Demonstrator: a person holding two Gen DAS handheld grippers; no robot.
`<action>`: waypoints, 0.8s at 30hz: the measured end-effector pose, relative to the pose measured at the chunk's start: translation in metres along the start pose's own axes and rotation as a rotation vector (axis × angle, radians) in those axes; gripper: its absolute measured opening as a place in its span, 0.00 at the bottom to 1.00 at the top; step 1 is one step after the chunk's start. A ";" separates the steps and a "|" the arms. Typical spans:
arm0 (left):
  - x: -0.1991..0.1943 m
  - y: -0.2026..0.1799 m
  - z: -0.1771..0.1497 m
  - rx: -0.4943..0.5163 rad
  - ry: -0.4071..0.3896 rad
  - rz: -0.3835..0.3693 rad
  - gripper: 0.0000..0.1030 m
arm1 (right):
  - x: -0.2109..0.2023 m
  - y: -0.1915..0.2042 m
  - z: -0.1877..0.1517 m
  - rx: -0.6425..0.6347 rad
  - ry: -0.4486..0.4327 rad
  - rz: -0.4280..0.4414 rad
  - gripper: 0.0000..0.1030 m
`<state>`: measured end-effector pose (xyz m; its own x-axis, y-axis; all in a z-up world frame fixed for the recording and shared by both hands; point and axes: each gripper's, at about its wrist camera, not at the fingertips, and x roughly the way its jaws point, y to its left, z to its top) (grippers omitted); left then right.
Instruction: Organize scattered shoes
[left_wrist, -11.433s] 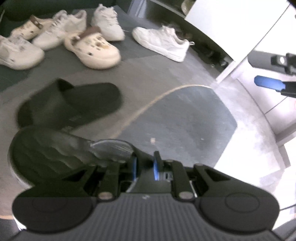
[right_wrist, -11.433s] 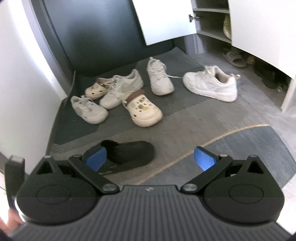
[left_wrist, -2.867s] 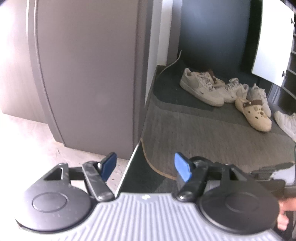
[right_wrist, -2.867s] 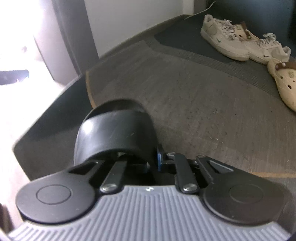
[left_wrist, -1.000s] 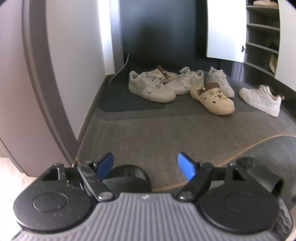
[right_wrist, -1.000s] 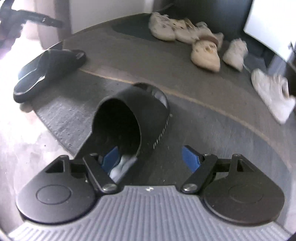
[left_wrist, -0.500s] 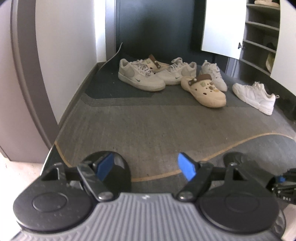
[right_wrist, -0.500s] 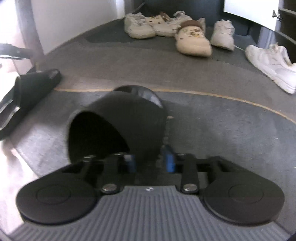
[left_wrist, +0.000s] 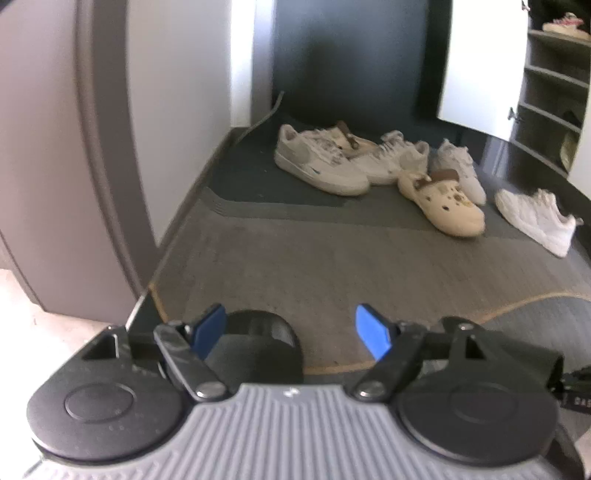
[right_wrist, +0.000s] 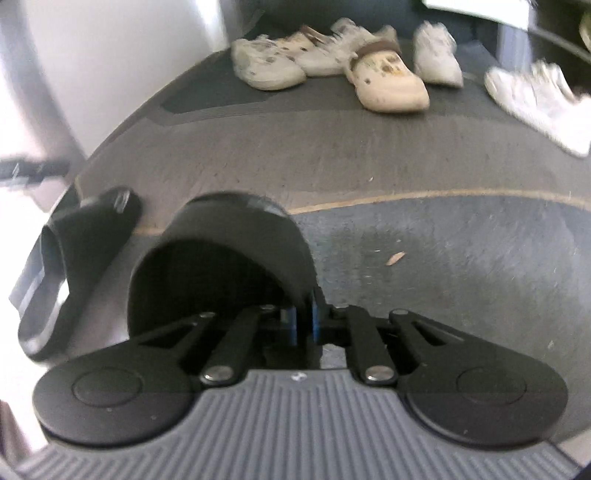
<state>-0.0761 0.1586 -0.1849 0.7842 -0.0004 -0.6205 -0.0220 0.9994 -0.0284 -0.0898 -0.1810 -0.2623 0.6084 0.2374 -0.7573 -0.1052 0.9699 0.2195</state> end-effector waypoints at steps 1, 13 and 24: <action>-0.001 0.003 0.002 -0.009 -0.003 0.004 0.77 | 0.005 0.007 0.006 0.020 0.012 0.002 0.11; -0.009 0.019 0.001 -0.036 0.002 -0.003 0.77 | 0.056 0.098 0.028 0.135 0.030 -0.125 0.11; -0.013 -0.023 0.016 0.118 -0.017 -0.083 0.78 | 0.062 0.127 0.004 -0.010 0.046 0.040 0.65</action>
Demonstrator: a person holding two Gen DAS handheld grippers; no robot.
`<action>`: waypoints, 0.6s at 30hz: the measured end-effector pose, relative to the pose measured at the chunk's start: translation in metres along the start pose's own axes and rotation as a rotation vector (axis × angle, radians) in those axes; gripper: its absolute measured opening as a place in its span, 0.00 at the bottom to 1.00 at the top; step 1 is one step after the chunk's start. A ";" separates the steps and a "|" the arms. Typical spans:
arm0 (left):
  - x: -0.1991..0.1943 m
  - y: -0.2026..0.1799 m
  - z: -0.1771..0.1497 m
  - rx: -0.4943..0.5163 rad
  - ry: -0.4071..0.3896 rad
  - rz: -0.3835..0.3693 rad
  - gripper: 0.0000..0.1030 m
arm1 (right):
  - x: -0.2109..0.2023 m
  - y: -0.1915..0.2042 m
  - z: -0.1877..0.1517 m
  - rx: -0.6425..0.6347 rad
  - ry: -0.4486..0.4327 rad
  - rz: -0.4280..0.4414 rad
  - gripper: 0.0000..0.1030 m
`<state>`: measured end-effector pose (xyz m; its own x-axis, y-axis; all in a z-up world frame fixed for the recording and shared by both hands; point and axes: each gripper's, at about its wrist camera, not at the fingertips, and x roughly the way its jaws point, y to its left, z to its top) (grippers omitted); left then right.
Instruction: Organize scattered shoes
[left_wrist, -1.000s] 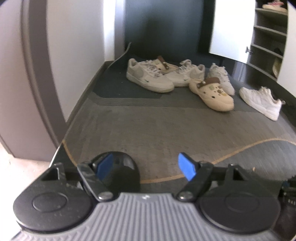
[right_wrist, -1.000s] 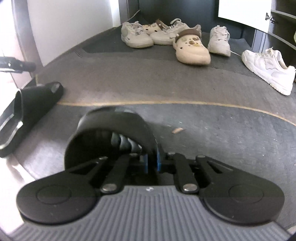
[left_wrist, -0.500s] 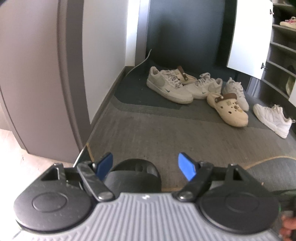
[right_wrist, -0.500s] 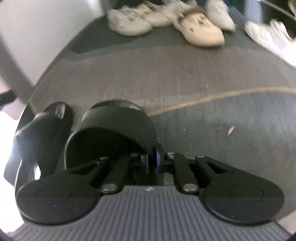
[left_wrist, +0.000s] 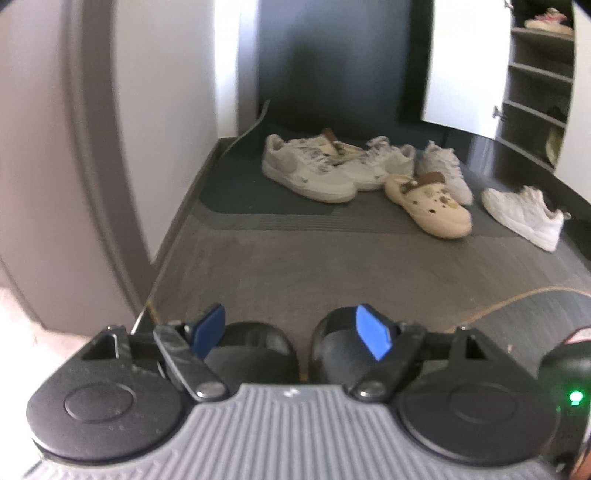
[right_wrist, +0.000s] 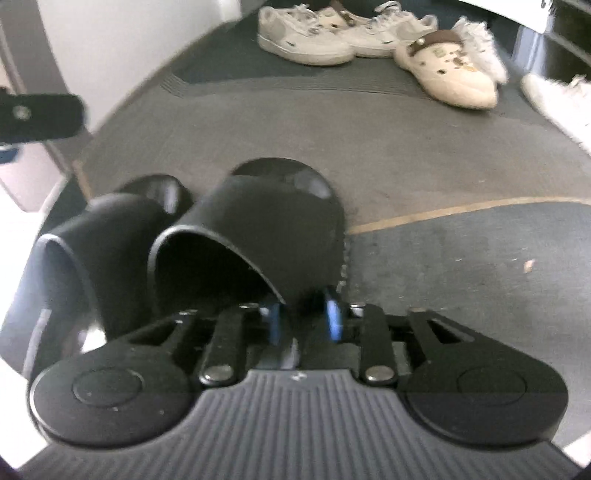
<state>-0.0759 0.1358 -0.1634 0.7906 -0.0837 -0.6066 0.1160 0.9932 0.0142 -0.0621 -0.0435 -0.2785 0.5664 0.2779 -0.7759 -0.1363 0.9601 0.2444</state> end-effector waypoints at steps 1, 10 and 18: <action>0.001 -0.007 0.006 0.024 -0.004 -0.017 0.78 | -0.007 -0.005 -0.001 0.011 -0.001 0.045 0.71; 0.032 -0.135 0.122 0.184 0.064 -0.338 0.88 | -0.106 -0.077 -0.015 -0.013 -0.168 0.264 0.80; 0.116 -0.252 0.182 0.420 0.142 -0.364 0.88 | -0.149 -0.206 0.000 0.036 -0.254 0.207 0.80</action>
<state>0.0956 -0.1391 -0.0926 0.5697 -0.3740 -0.7318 0.6177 0.7822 0.0811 -0.1182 -0.2825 -0.2129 0.7148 0.4459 -0.5387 -0.2434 0.8808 0.4062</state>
